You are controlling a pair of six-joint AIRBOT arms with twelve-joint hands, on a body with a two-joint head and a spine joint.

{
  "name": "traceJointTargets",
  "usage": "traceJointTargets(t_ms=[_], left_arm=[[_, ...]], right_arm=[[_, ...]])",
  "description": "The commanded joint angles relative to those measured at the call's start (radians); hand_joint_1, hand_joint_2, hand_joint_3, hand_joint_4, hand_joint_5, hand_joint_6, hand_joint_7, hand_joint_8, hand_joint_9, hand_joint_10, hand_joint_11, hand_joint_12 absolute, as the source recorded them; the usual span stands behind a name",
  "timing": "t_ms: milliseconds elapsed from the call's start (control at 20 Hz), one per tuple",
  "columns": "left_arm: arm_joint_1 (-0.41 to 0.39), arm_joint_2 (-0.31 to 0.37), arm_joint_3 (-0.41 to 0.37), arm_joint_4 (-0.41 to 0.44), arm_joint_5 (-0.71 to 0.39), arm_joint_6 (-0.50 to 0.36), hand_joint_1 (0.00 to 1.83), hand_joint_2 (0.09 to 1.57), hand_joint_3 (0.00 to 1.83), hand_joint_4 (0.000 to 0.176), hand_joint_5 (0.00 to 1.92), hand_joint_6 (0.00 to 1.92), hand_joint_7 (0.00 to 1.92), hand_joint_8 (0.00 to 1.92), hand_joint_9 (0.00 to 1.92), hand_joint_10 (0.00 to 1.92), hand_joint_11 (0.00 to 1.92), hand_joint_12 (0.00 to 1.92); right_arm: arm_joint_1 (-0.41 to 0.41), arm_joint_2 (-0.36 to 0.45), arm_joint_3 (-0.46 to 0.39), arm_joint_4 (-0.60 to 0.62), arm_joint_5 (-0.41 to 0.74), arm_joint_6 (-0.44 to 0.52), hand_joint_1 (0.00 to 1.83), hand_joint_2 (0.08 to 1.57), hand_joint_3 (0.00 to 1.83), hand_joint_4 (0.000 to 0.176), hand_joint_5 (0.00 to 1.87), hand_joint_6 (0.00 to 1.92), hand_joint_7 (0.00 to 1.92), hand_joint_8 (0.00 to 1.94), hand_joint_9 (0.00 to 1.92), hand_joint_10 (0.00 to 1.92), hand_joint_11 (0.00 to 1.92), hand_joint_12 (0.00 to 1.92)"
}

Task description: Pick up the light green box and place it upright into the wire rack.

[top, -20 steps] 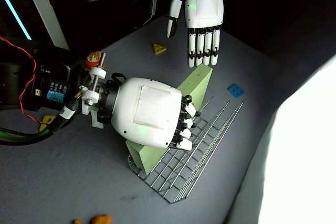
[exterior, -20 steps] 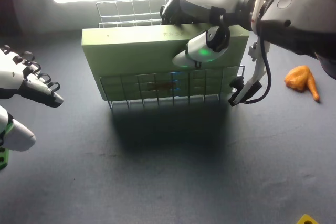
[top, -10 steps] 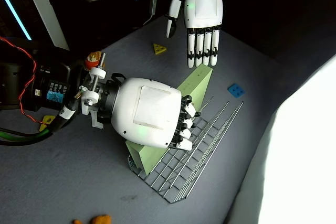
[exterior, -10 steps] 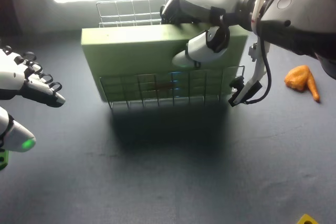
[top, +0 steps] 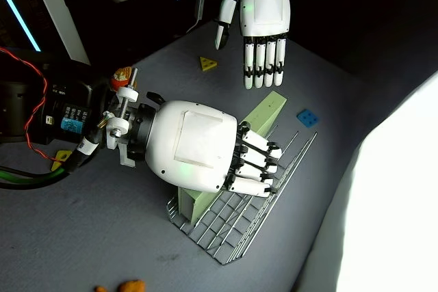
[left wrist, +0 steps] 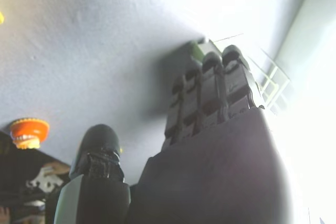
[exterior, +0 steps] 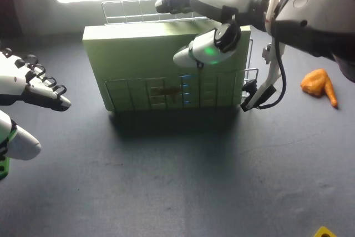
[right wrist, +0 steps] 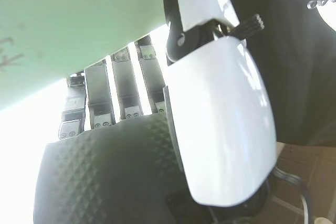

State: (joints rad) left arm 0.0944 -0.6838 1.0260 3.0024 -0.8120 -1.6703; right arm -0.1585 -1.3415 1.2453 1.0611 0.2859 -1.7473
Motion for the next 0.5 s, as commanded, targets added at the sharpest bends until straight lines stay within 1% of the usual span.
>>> traceJointTargets(t_ms=[0,100,150,200,250,300,350,450], left_arm=[[-0.003,-0.002,0.000,0.010,0.062,0.003,0.12,1.29,0.00,0.000,0.08,0.00,0.13,0.00,0.07,0.00,0.00,0.00],[-0.003,-0.002,0.000,0.010,0.062,0.003,0.09,1.29,0.00,0.000,0.08,0.00,0.14,0.00,0.07,0.00,0.00,0.00],[-0.003,-0.002,0.000,0.010,0.062,0.003,0.12,1.29,0.00,0.000,0.09,0.00,0.14,0.00,0.08,0.01,0.00,0.00],[-0.003,-0.002,-0.001,0.010,0.062,0.003,0.13,1.28,0.00,0.000,0.10,0.01,0.15,0.00,0.08,0.01,0.00,0.00],[-0.003,-0.002,-0.001,0.010,0.062,0.003,0.13,1.28,0.00,0.000,0.10,0.01,0.15,0.01,0.08,0.01,0.00,0.00],[-0.003,-0.002,-0.001,0.010,0.062,0.003,0.11,1.28,0.00,0.000,0.10,0.01,0.15,0.01,0.09,0.01,0.00,0.00],[-0.003,-0.002,-0.001,0.010,0.062,0.003,0.09,1.29,0.00,0.000,0.10,0.00,0.15,0.00,0.09,0.01,0.00,0.00],[-0.002,-0.002,-0.001,0.010,0.062,0.003,0.10,1.29,0.00,0.000,0.11,0.01,0.16,0.01,0.10,0.01,0.01,0.00]], right_arm=[[0.026,0.011,-0.002,-0.025,0.064,0.008,1.00,1.04,0.00,0.000,0.41,0.01,0.45,0.00,0.46,0.03,0.00,1.13],[0.048,0.029,-0.014,-0.024,0.062,-0.016,1.02,1.03,0.00,0.000,0.42,0.01,0.46,0.01,0.48,0.03,0.00,1.16],[0.057,0.044,-0.028,-0.027,0.063,-0.054,1.02,1.03,0.00,0.000,0.42,0.01,0.47,0.01,0.48,0.03,0.00,1.15],[0.059,0.066,-0.048,-0.122,0.075,-0.022,1.03,1.02,0.00,0.000,0.40,0.01,0.43,0.00,0.45,0.01,0.00,1.06],[0.050,0.091,-0.083,-0.264,0.130,0.026,1.03,1.02,0.00,0.000,0.39,0.00,0.42,0.00,0.44,0.01,0.00,1.04],[0.046,0.101,-0.098,-0.312,0.155,0.035,0.92,1.03,0.00,0.000,0.36,0.00,0.43,0.00,0.43,0.00,0.00,1.04],[0.042,0.128,-0.131,-0.382,0.182,0.041,0.93,1.02,0.00,0.000,0.36,0.01,0.44,0.01,0.44,0.01,0.00,1.06],[0.044,0.174,-0.179,-0.406,0.202,0.041,0.92,1.02,0.00,0.000,0.37,0.01,0.45,0.01,0.44,0.00,0.00,1.07]])
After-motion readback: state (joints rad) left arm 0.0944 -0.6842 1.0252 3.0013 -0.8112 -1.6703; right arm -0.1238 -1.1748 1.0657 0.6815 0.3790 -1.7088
